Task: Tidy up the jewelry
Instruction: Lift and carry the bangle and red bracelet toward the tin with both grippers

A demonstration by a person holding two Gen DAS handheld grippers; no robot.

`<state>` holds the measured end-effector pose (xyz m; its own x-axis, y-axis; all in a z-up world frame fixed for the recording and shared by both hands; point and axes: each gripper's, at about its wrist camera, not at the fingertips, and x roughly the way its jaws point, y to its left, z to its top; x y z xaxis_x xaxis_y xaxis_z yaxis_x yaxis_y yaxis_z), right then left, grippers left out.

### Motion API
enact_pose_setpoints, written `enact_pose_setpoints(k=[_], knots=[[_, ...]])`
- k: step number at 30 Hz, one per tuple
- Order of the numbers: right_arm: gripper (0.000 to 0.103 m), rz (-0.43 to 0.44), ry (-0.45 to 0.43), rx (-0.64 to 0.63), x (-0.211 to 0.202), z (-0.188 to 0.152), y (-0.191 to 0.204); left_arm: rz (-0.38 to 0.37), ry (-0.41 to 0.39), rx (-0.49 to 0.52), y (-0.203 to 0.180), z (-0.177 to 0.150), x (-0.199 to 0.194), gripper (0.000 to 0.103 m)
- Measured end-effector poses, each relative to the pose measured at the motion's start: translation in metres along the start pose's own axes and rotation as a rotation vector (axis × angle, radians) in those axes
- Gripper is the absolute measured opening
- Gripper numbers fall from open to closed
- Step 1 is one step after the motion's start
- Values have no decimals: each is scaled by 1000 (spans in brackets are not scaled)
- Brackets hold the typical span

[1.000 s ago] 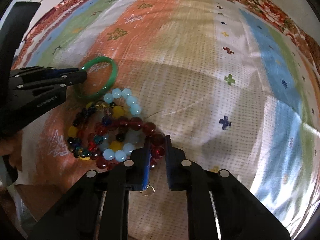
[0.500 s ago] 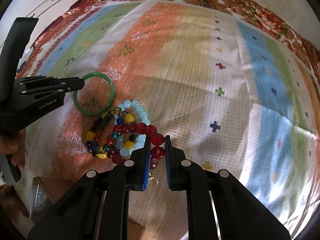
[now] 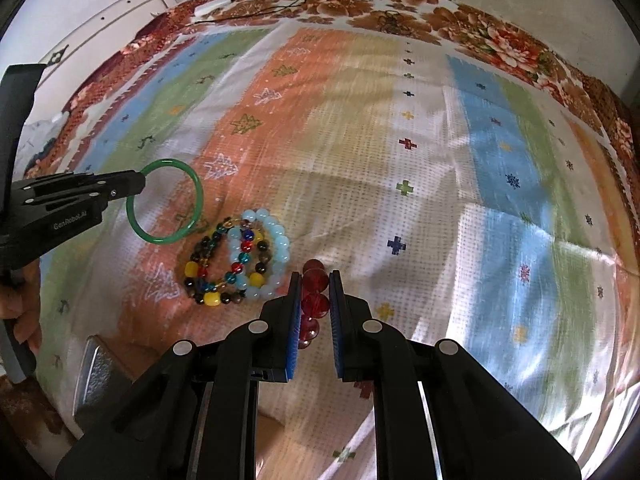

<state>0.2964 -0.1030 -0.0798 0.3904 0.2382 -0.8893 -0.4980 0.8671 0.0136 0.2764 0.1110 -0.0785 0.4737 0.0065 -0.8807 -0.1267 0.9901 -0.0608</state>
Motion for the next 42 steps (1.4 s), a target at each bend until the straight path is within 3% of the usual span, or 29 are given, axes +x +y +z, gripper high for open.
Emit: enact_pose_setpoints(k=[42], knots=[[14,71,-173,-40,-102,-29,30,-108,-141,19,-35,-47,-103,8]])
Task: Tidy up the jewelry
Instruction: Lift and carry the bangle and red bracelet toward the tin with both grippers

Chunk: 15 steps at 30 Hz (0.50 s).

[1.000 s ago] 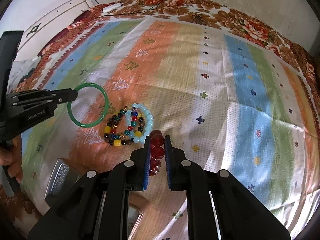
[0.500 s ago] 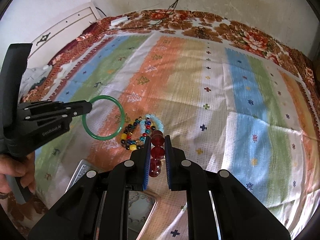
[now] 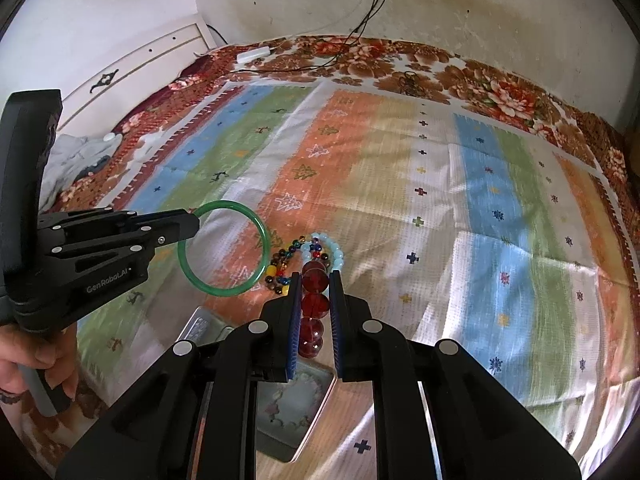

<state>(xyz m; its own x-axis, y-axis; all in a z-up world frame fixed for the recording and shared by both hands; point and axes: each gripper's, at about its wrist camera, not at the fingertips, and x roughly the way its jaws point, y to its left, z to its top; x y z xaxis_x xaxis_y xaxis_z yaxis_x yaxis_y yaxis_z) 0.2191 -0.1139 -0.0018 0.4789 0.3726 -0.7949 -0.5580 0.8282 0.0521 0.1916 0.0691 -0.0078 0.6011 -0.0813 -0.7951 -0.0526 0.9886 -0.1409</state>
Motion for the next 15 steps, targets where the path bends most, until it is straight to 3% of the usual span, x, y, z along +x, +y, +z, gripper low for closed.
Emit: enact_pose_setpoints(k=[15], knots=[[14,29,-16,-1,-26,-30,18,-32,-23,25,-13,-31,-30,8]])
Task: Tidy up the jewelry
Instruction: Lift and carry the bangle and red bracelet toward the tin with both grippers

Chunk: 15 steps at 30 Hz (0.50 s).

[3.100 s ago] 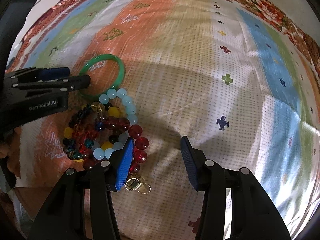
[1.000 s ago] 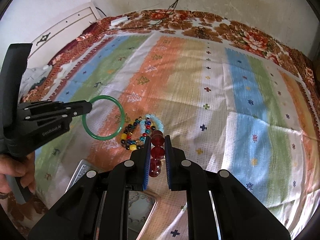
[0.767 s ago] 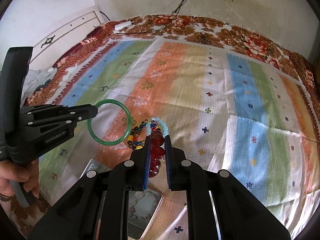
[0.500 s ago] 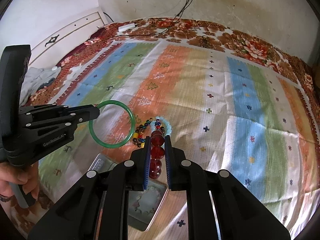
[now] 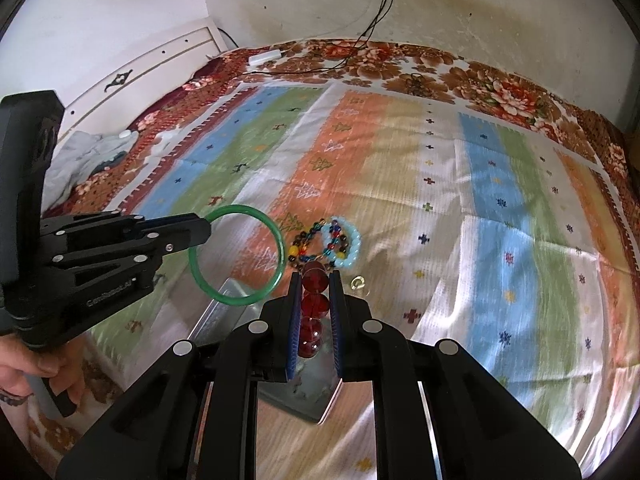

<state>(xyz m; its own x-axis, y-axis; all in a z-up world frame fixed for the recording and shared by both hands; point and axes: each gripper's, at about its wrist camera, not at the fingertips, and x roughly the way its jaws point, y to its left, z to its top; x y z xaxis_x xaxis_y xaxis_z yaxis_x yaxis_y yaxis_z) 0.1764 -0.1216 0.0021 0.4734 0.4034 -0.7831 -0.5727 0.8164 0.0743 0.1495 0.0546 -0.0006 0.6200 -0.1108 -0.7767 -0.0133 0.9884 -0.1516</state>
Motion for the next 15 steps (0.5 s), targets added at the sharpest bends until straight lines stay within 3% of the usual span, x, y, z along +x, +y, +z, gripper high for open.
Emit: enact_pose_setpoints(k=[15], knots=[[14,35,21,-13,-10,-27,14,4,14,46,-13,-25,-9,9]])
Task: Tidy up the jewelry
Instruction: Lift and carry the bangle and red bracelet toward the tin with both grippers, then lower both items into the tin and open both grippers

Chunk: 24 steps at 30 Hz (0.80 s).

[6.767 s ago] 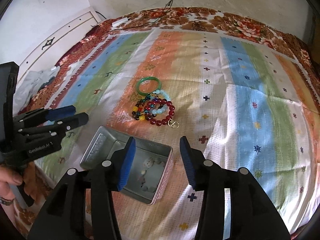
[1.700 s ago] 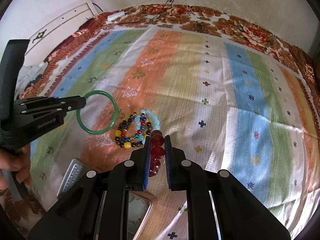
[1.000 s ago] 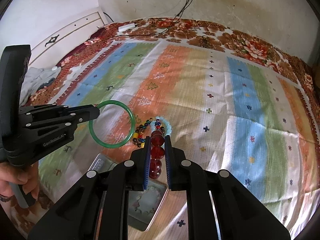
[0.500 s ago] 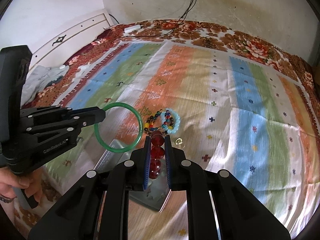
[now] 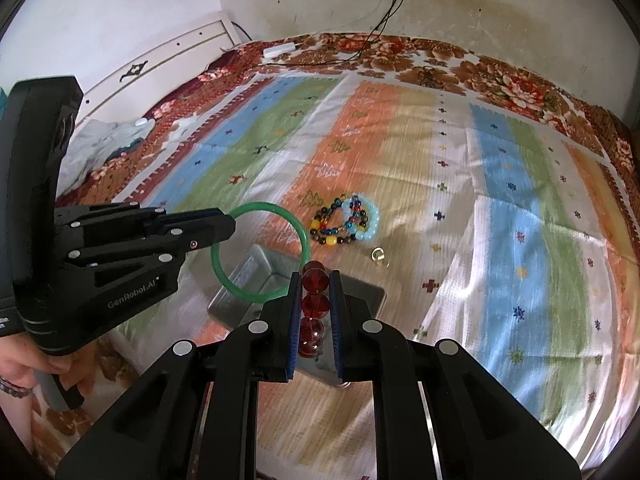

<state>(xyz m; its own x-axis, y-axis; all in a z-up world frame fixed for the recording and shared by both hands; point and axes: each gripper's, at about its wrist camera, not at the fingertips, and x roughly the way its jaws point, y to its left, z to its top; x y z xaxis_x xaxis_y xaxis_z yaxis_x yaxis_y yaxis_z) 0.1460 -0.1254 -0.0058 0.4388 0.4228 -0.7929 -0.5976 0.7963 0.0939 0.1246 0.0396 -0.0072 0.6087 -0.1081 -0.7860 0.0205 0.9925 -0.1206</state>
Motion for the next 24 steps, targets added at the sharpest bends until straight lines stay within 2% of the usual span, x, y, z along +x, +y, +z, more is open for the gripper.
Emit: enact_pose_setpoints(k=[8,15,18,19,21,24], knots=[[14,0,5,-3,1,-1,2,6,4,0,0,-3,1,9],[14,34,25,22,8,-4,-5,0,23,-2,4,-1,4,11],[22,16,21,38,7,-3,-11,12,9,-11,6,0,3,11],[27,4,23,42,8,-3,-13,15,8,-21,9,0,3,11],[28,-20,23,43,9,-3,-16,22,10,-33,13,0,4,11],[37,-28,27,47,12,-3,-20,29,15,-42,17,0,6,17]])
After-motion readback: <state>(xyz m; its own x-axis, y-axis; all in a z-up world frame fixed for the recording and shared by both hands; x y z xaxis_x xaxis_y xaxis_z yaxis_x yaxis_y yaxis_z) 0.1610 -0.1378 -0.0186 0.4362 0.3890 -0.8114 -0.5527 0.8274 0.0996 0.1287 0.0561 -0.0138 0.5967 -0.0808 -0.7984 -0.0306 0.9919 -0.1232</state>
